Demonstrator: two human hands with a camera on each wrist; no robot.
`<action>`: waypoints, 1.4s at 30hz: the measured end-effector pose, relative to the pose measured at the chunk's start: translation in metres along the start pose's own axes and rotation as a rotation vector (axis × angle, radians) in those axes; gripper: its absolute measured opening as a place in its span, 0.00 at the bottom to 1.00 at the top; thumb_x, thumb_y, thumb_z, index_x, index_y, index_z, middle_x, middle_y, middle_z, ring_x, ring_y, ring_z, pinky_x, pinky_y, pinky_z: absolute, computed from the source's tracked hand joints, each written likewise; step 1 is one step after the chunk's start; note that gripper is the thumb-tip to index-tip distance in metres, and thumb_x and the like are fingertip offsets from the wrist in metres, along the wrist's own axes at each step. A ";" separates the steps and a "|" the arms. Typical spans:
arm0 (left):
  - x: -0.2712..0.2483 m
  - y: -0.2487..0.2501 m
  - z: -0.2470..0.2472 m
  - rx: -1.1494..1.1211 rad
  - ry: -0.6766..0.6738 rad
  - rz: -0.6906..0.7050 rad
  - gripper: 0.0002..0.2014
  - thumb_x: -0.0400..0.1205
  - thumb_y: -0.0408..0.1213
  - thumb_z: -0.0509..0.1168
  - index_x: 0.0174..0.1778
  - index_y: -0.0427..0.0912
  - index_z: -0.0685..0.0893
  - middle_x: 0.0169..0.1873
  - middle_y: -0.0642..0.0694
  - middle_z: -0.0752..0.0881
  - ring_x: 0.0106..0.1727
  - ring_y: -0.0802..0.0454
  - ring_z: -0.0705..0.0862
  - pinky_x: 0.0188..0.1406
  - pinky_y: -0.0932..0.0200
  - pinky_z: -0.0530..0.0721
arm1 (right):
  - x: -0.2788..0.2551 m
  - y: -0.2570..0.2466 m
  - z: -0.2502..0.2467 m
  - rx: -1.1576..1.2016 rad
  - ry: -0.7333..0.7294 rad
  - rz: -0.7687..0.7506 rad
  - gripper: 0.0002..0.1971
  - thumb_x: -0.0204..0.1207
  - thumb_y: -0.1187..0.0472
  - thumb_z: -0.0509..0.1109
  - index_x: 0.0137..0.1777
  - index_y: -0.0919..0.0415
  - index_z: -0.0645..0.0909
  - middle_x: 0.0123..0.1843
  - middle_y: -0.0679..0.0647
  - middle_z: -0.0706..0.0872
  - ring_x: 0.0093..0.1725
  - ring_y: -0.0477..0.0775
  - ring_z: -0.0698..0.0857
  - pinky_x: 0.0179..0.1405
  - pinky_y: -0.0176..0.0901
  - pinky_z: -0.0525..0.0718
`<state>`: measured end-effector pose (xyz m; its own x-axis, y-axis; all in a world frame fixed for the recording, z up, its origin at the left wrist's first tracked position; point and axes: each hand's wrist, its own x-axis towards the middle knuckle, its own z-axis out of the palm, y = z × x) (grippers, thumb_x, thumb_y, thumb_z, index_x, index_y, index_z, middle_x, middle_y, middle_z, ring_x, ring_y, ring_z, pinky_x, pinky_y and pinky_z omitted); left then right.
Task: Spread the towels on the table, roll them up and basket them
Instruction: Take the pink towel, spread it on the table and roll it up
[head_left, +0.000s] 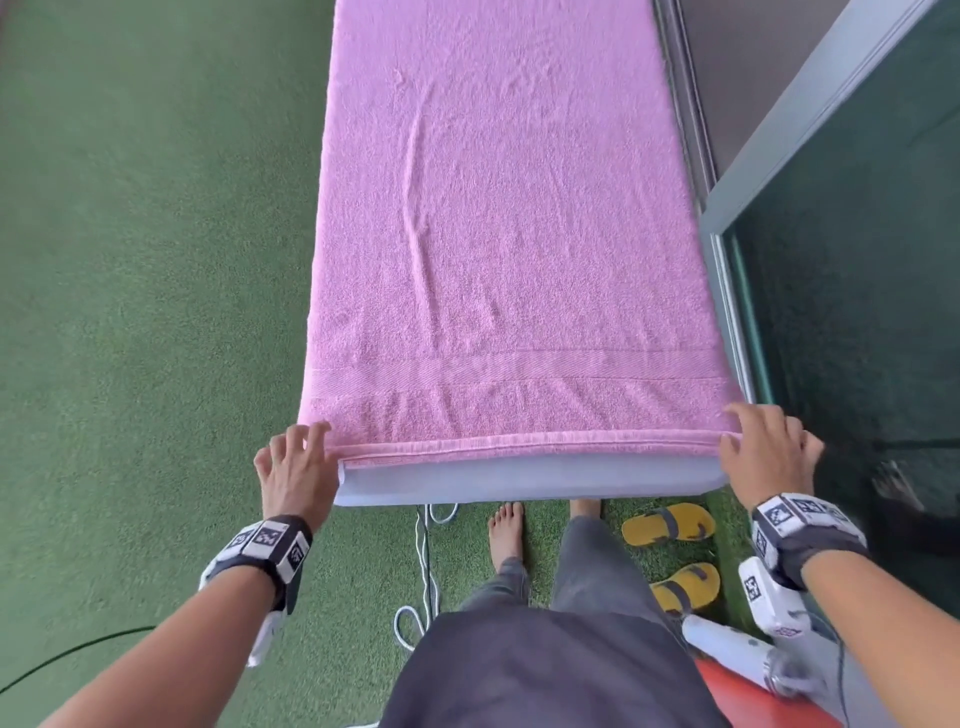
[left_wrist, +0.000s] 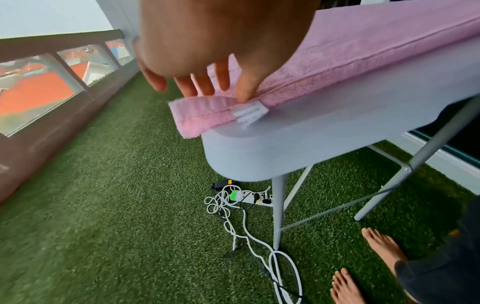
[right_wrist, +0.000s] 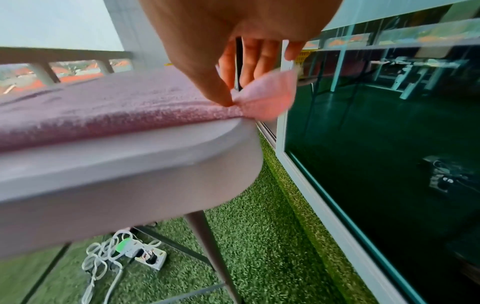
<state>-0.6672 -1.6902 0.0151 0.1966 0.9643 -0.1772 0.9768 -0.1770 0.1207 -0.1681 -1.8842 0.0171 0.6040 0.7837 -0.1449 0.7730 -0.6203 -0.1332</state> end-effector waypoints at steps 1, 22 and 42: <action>-0.002 0.005 0.000 -0.013 0.026 -0.015 0.15 0.78 0.32 0.64 0.60 0.45 0.75 0.52 0.42 0.76 0.52 0.44 0.73 0.57 0.43 0.70 | -0.001 -0.004 -0.002 0.000 0.014 0.015 0.13 0.73 0.63 0.69 0.57 0.53 0.79 0.56 0.56 0.80 0.54 0.59 0.75 0.57 0.56 0.66; 0.003 0.021 0.006 -0.201 0.128 0.240 0.07 0.75 0.22 0.68 0.41 0.38 0.86 0.32 0.46 0.87 0.30 0.48 0.83 0.31 0.53 0.83 | 0.008 -0.011 0.007 0.272 0.048 -0.131 0.12 0.67 0.79 0.74 0.48 0.68 0.89 0.49 0.62 0.90 0.49 0.64 0.85 0.52 0.56 0.82; -0.005 0.034 0.022 -0.240 0.138 0.230 0.21 0.63 0.16 0.73 0.46 0.39 0.79 0.42 0.46 0.79 0.43 0.52 0.71 0.45 0.61 0.74 | -0.006 -0.015 0.022 0.119 -0.039 -0.269 0.15 0.64 0.71 0.77 0.50 0.59 0.83 0.51 0.54 0.81 0.51 0.58 0.81 0.51 0.59 0.84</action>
<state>-0.6336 -1.7054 -0.0010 0.3793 0.9252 0.0130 0.8573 -0.3567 0.3711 -0.1874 -1.8805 -0.0018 0.3711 0.9200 -0.1260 0.8745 -0.3918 -0.2858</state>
